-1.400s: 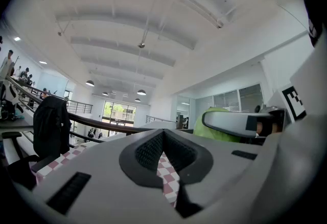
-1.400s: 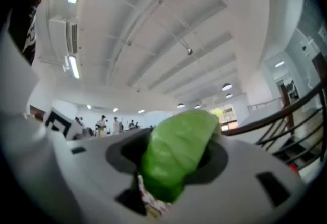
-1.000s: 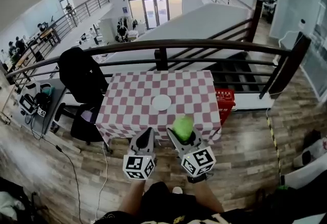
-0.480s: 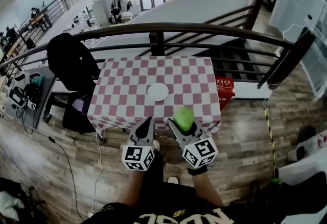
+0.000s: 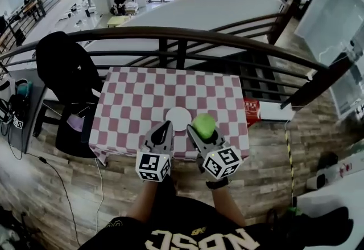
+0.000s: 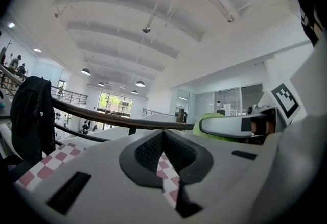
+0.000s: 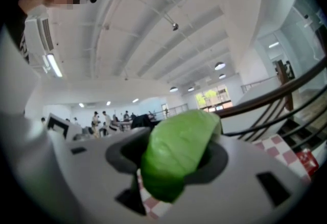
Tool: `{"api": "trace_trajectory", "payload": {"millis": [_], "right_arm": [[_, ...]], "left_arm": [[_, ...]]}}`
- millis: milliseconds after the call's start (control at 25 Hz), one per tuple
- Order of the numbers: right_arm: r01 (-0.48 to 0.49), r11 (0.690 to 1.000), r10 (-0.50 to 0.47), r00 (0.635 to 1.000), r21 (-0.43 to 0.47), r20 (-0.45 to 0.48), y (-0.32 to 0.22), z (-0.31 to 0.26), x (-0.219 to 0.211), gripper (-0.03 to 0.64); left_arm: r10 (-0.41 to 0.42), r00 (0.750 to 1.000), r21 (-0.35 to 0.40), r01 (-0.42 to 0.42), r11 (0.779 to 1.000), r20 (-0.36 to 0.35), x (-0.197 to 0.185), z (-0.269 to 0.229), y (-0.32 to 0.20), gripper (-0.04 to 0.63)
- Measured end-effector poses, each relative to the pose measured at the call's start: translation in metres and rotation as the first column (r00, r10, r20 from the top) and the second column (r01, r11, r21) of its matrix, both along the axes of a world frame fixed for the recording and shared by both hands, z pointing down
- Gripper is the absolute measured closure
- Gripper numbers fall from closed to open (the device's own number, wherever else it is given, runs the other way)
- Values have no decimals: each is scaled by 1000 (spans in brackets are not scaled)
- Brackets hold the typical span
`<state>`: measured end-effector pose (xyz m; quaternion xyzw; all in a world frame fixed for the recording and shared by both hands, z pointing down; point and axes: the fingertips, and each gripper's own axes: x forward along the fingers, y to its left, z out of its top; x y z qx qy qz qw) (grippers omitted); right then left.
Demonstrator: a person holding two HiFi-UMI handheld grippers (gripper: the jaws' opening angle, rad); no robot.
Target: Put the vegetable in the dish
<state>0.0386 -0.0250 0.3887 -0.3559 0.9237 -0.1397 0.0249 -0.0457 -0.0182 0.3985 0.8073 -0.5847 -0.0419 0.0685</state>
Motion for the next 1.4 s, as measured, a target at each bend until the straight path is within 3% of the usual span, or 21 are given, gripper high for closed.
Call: {"api": "trace_trajectory", "payload": {"millis": [400,640,800,1080,1400], "right_arm": [[-15,999,15,1000,-50,-10,-86,16,-63,408],[-62,978,54,997,-197,-47,-102,74,-52,407],[-78,946,57,995,-313,-76,-111,130,-45,407],[-51,861,7,996,-506,-89,-112,227,-50,407],[45,784,-112,991,-620,-70,-114,287,-76,407]], "left_arm": [[50,997,5,-49,999,-52,-71,6,-91,577],[130,972,-131,-157,979,-197,-67,61,-110,577],[131,965,-217,-181,959,-226,-70,100,-120,577],[112,978,-359,-170,918,-178,-70,164,-127,577],[86,989,-471,-132,872,-119,-74,214,-135,577]]}}
